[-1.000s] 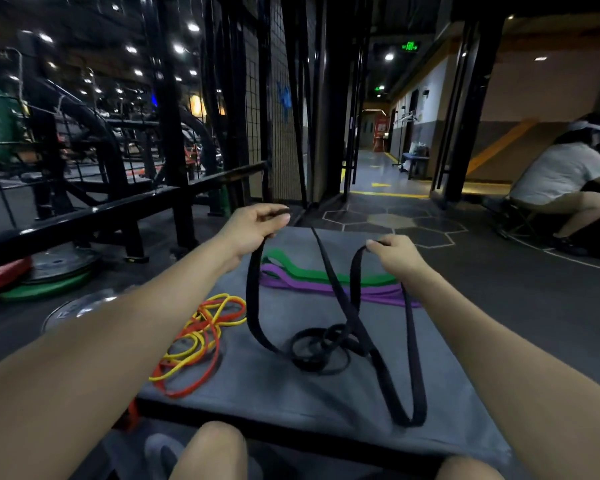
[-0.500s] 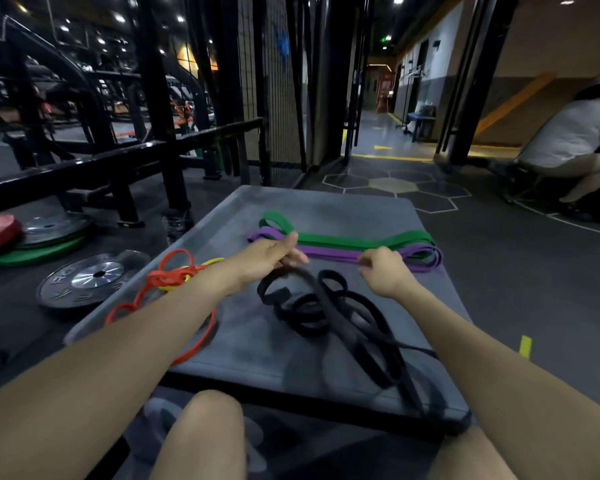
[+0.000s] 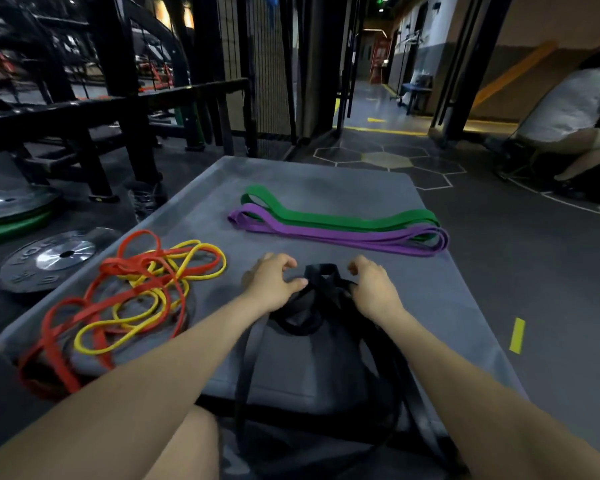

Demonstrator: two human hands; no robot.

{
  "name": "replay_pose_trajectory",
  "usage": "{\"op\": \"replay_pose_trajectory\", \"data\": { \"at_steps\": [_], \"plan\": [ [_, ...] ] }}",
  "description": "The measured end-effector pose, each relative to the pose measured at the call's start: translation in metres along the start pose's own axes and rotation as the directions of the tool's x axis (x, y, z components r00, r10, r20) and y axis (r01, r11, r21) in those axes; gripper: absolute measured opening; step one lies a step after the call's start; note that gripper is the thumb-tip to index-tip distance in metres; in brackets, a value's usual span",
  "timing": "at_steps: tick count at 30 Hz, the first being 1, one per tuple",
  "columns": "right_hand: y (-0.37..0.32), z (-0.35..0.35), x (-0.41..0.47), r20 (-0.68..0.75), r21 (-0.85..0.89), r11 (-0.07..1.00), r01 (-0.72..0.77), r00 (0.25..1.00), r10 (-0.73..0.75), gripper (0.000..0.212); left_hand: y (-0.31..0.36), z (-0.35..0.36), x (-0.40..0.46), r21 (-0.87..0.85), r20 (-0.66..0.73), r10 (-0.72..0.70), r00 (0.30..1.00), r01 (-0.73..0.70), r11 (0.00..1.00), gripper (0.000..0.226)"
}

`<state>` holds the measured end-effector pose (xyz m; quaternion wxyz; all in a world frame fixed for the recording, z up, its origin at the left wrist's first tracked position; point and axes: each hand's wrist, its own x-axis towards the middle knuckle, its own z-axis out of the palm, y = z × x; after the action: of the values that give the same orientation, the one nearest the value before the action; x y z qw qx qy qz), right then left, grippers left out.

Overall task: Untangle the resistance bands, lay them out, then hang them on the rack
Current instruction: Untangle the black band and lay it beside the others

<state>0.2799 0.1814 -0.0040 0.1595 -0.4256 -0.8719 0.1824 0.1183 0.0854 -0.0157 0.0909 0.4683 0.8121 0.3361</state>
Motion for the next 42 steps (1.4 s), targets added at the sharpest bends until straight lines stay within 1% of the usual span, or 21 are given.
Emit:
{"op": "replay_pose_trajectory", "data": {
  "at_steps": [4, 6, 8, 10, 12, 15, 16, 17, 18, 20, 21, 22, 23, 25, 27, 28, 31, 33, 37, 40, 42],
  "plan": [
    [-0.001, 0.0, 0.003, -0.011, 0.042, 0.999, -0.005, 1.0, 0.006, 0.018, 0.01, 0.008, 0.012, -0.015, 0.096, -0.129, 0.987, 0.131, 0.991, 0.05],
    [-0.003, -0.002, 0.003, -0.042, 0.059, 0.998, 0.021, 0.999, -0.019, 0.019, 0.016, 0.012, 0.013, -0.008, 0.091, -0.127, 0.988, 0.128, 0.992, 0.045],
    [-0.006, -0.007, 0.004, -0.084, 0.069, 0.997, 0.033, 0.996, -0.027, 0.018, 0.022, 0.012, 0.014, -0.203, 0.018, -0.116, 0.993, 0.117, 0.972, 0.03],
    [-0.009, -0.016, 0.005, -0.166, 0.104, 0.994, 0.025, 0.986, -0.007, 0.014, 0.035, -0.001, 0.008, -0.468, -0.002, -0.086, 0.996, 0.075, 0.881, 0.028],
    [-0.015, -0.03, 0.006, -0.252, 0.179, 0.984, 0.017, 0.967, 0.029, 0.012, 0.046, -0.024, -0.001, -0.586, 0.009, 0.043, 0.999, -0.029, 0.81, 0.027],
    [-0.031, -0.052, 0.003, -0.341, 0.231, 0.969, 0.085, 0.94, -0.001, 0.012, 0.063, -0.059, -0.021, -0.537, 0.091, 0.248, 0.964, -0.162, 0.828, 0.007],
    [-0.038, -0.06, 0.001, -0.367, 0.234, 0.965, 0.121, 0.93, -0.027, 0.013, 0.064, -0.067, -0.024, -0.494, 0.099, 0.267, 0.959, -0.186, 0.85, 0.019],
    [-0.045, -0.068, -0.001, -0.396, 0.237, 0.958, 0.161, 0.916, -0.056, 0.014, 0.067, -0.075, -0.029, -0.463, 0.099, 0.276, 0.956, -0.202, 0.863, 0.028],
    [-0.053, -0.075, -0.004, -0.424, 0.24, 0.95, 0.201, 0.902, -0.084, 0.014, 0.067, -0.079, -0.03, -0.414, 0.079, 0.266, 0.961, -0.212, 0.885, 0.028],
    [-0.069, -0.089, -0.01, -0.464, 0.238, 0.929, 0.285, 0.873, -0.149, 0.013, 0.066, -0.083, -0.031, -0.296, -0.018, 0.237, 0.971, -0.232, 0.927, 0.016],
    [-0.076, -0.097, -0.013, -0.476, 0.234, 0.917, 0.323, 0.86, -0.181, 0.013, 0.066, -0.084, -0.03, -0.262, -0.091, 0.198, 0.976, -0.215, 0.941, 0.023],
    [-0.083, -0.104, -0.016, -0.488, 0.233, 0.905, 0.356, 0.848, -0.208, 0.013, 0.068, -0.087, -0.031, -0.295, -0.138, 0.142, 0.98, -0.177, 0.939, 0.031],
    [-0.089, -0.111, -0.019, -0.502, 0.237, 0.892, 0.386, 0.834, -0.228, 0.013, 0.072, -0.092, -0.033, -0.366, -0.15, 0.088, 0.985, -0.138, 0.92, 0.037],
    [-0.1, -0.126, -0.025, -0.534, 0.272, 0.86, 0.431, 0.811, -0.238, 0.011, 0.082, -0.101, -0.037, -0.531, -0.054, 0.074, 0.996, -0.091, 0.842, 0.039],
    [-0.109, -0.14, -0.029, -0.566, 0.312, 0.829, 0.465, 0.791, -0.231, 0.009, 0.092, -0.11, -0.041, -0.591, 0.055, 0.175, 0.983, -0.109, 0.8, 0.033],
    [-0.113, -0.147, -0.031, -0.577, 0.322, 0.818, 0.477, 0.784, -0.23, 0.008, 0.098, -0.114, -0.042, -0.638, 0.071, 0.216, 0.974, -0.122, 0.761, 0.029],
    [-0.122, -0.165, -0.035, -0.611, 0.324, 0.795, 0.513, 0.755, -0.238, 0.008, 0.121, -0.134, -0.048, -0.789, 0.033, 0.226, 0.973, -0.114, 0.604, 0.013],
    [-0.128, -0.176, -0.037, -0.637, 0.327, 0.78, 0.533, 0.734, -0.235, 0.008, 0.134, -0.15, -0.05, -0.834, -0.007, 0.231, 0.973, -0.133, 0.535, 0.014],
    [-0.144, -0.196, -0.043, -0.645, 0.314, 0.757, 0.573, 0.714, -0.273, 0.008, 0.154, -0.177, -0.056, -0.902, -0.018, 0.326, 0.945, -0.157, 0.403, 0.014],
    [-0.156, -0.211, -0.048, -0.648, 0.315, 0.745, 0.588, 0.707, -0.284, 0.007, 0.164, -0.193, -0.059, -0.896, -0.087, 0.353, 0.931, -0.228, 0.382, 0.011],
    [-0.163, -0.22, -0.051, -0.639, 0.348, 0.726, 0.592, 0.717, -0.279, 0.006, 0.172, -0.209, -0.06, -0.88, -0.183, 0.305, 0.935, -0.294, 0.373, 0.008]
  ]
}}
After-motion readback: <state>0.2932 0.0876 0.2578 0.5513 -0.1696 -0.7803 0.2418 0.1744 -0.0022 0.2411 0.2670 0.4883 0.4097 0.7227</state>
